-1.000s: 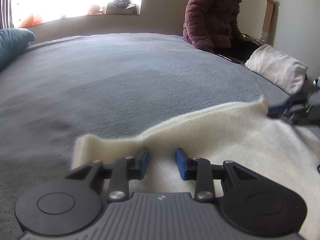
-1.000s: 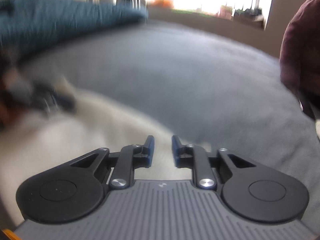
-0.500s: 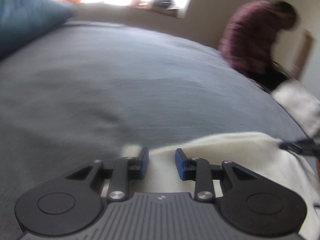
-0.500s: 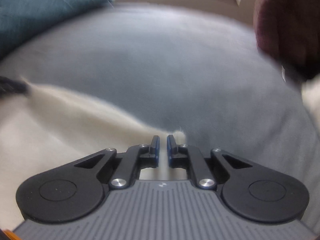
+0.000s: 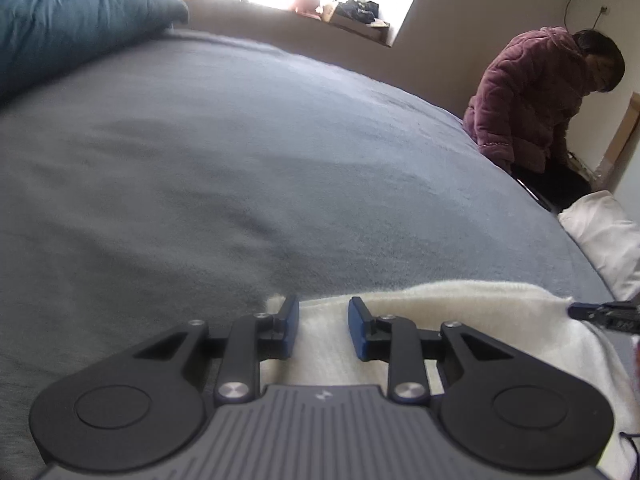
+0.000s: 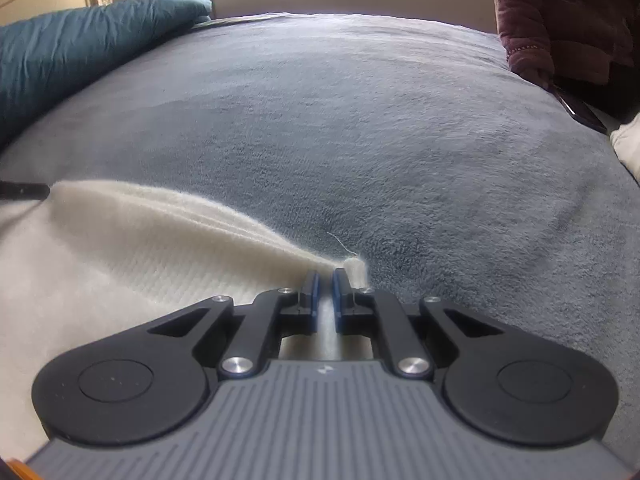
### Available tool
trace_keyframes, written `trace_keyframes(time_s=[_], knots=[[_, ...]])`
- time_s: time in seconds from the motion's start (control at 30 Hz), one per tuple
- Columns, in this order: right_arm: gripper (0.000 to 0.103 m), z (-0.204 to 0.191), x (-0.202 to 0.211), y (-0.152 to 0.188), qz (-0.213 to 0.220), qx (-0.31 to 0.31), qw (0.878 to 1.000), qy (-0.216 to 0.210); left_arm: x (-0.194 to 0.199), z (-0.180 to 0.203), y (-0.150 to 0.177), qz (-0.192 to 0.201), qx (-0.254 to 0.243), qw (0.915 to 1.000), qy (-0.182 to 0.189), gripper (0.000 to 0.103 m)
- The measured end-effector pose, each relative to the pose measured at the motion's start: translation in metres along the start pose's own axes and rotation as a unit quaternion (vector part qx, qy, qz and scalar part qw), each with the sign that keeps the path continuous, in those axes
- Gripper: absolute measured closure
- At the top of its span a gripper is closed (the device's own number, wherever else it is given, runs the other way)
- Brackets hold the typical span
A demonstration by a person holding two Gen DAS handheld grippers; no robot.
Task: Fold clothes
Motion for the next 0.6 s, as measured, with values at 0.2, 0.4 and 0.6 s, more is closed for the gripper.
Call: trace_keyframes(time_s=[0.2, 0.4, 0.6], knots=[[0.096, -0.016, 0.058, -0.019, 0.035, 0.026, 0.999, 0.021, 0.059, 0.024, -0.015, 0.062, -0.077, 0.9944, -0.038, 0.068], [0.096, -0.068, 0.084, -0.011, 0.022, 0.087, 0.996, -0.021, 0.082, 0.075, 0.016, 0.023, -0.166, 0.9858, 0.015, 0.066], [0.098, -0.068, 0.033, 0.028, -0.073, 0.113, 0.991, 0.018, 0.022, 0.069, 0.074, -0.068, -0.199, 0.9774, -0.024, 0.066]])
Point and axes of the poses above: each gripper's, at about its wrist camera, not at the fingertips, and x roughly against the way its jaws point, z to its right, y to its underside, the point moved 8 cm from there along -x, roughly the way its jaws point, and after that the axes turned 8 degrees about -z, right-handed, at the moved point
